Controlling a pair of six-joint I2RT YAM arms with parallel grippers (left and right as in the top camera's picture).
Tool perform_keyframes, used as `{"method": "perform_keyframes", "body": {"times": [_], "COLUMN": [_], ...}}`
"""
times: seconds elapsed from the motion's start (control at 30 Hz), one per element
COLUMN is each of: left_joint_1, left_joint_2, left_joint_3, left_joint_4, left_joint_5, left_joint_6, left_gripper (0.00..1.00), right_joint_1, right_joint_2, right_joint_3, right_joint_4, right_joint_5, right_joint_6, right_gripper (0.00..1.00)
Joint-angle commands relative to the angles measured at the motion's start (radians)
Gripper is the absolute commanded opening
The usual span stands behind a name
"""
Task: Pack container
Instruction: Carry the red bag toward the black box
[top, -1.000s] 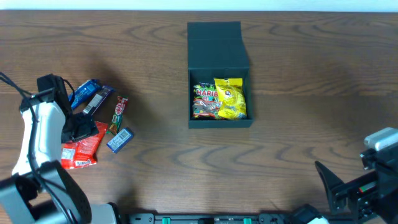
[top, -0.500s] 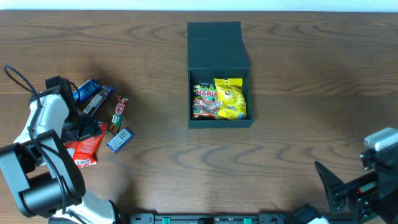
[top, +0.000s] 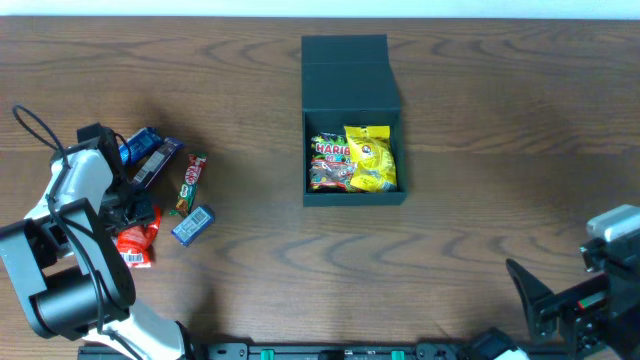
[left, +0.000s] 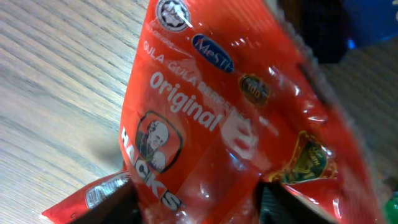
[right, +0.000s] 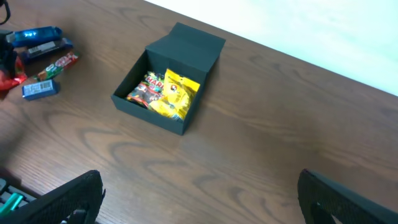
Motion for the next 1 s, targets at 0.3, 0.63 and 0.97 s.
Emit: {"method": "perform_keyframes", "body": {"times": [0.3,0.63,0.97], "left_joint_1": [0.005,0.002,-0.32], "left_joint_2": [0.028,-0.249,-0.565], "left_joint_3": [0.009,0.023,0.023], "left_joint_4": [-0.069,-0.101,-0.024], "left_joint_5": [0.002,0.08,0.217], "left_joint_6": [-0.138,-0.163,-0.199], "left_gripper": [0.21,0.17,0.08], "right_joint_1": [0.004,0.004,0.004], "right_joint_2": [0.004,0.004,0.004], "right_joint_3": [0.001,0.001,0.001], "right_joint_4": [0.0,0.005,0.055], "right_joint_5": [0.0,0.0,0.0], "right_joint_6": [0.014,0.014,-0.009], "right_gripper": [0.99,0.99,0.99]}}
